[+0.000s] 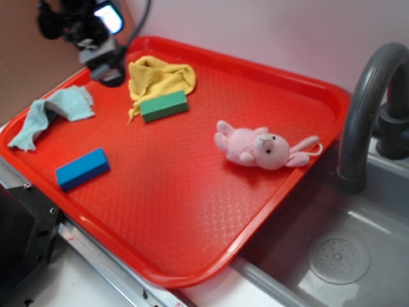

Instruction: Grab the pink bunny.

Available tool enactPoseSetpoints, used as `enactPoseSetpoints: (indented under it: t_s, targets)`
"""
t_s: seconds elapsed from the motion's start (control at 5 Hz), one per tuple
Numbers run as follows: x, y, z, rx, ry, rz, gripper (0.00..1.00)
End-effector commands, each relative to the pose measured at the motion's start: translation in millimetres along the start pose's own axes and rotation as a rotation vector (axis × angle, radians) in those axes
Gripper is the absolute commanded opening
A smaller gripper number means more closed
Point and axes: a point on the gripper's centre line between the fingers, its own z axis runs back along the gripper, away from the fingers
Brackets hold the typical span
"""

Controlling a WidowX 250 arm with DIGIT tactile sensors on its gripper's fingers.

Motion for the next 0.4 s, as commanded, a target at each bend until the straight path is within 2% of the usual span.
enactPoseSetpoints:
  t_s: [0.0, 0.2]
  targets:
    - [51.7, -7.6, -29.5, 0.018, -0.054, -0.102, 1.0]
    - [71.5, -19.5, -59.1, 0.02, 0.007, -0.173, 1.0]
